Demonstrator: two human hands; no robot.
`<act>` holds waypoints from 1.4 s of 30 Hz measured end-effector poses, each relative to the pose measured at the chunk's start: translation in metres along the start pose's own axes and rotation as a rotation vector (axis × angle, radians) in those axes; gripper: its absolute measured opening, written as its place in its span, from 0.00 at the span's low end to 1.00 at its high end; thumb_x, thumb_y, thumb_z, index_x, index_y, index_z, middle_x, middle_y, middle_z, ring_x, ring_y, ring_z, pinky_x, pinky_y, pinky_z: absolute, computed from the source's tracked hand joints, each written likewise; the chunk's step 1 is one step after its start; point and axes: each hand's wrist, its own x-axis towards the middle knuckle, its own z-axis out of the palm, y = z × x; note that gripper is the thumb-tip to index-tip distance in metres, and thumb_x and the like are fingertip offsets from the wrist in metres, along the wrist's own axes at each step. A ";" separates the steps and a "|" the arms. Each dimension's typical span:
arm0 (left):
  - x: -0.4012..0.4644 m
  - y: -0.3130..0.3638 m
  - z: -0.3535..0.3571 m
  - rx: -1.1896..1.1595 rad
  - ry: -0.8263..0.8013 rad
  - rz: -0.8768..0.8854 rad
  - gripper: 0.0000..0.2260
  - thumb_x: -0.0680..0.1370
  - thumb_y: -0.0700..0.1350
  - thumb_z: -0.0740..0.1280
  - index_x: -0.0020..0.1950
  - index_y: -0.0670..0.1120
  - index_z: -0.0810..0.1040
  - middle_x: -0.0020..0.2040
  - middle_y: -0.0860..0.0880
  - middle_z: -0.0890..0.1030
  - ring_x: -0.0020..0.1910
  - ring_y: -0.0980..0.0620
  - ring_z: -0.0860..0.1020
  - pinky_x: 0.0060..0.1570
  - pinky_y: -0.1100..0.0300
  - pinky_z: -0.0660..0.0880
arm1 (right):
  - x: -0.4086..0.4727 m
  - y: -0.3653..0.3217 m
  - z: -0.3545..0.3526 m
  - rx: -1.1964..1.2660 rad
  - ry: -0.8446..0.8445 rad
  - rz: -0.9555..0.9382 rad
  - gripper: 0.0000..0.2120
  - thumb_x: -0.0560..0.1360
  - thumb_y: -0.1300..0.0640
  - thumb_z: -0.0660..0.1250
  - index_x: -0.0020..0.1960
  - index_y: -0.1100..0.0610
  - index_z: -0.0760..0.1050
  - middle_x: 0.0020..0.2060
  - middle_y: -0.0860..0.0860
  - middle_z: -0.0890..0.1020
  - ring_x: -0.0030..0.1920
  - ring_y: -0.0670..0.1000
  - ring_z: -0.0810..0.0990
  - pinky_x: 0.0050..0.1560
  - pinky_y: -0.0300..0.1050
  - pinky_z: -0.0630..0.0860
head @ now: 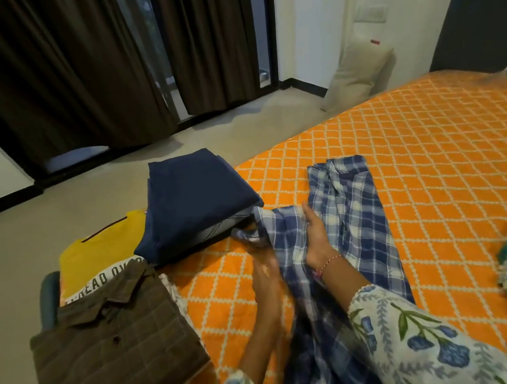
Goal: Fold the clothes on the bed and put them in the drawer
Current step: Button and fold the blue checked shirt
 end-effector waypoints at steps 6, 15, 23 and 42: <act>0.083 0.068 0.007 -0.482 -0.105 -0.318 0.26 0.78 0.62 0.58 0.52 0.41 0.81 0.50 0.40 0.83 0.48 0.41 0.79 0.50 0.47 0.75 | -0.019 -0.034 -0.022 -0.118 -0.312 0.077 0.11 0.70 0.54 0.71 0.48 0.60 0.84 0.45 0.58 0.85 0.44 0.56 0.84 0.46 0.50 0.81; 0.131 0.110 0.086 -0.025 -0.529 0.033 0.11 0.79 0.33 0.60 0.59 0.40 0.75 0.44 0.48 0.83 0.40 0.52 0.83 0.40 0.60 0.79 | 0.019 -0.099 -0.066 -0.229 -0.158 -0.096 0.42 0.65 0.29 0.66 0.62 0.64 0.76 0.53 0.60 0.77 0.54 0.58 0.79 0.56 0.57 0.76; 0.176 0.106 0.141 0.190 -0.557 -0.031 0.14 0.81 0.48 0.61 0.58 0.41 0.80 0.54 0.41 0.83 0.51 0.43 0.82 0.52 0.51 0.78 | 0.066 -0.176 -0.069 -0.288 -0.081 -0.218 0.24 0.78 0.66 0.62 0.72 0.53 0.66 0.60 0.54 0.75 0.46 0.48 0.75 0.44 0.40 0.75; 0.252 0.005 0.180 0.266 -0.293 -0.368 0.26 0.81 0.58 0.55 0.72 0.42 0.67 0.70 0.45 0.70 0.69 0.48 0.69 0.63 0.55 0.67 | 0.160 -0.123 -0.170 -0.277 0.394 -0.161 0.05 0.80 0.61 0.61 0.46 0.58 0.73 0.38 0.53 0.77 0.34 0.49 0.77 0.33 0.42 0.76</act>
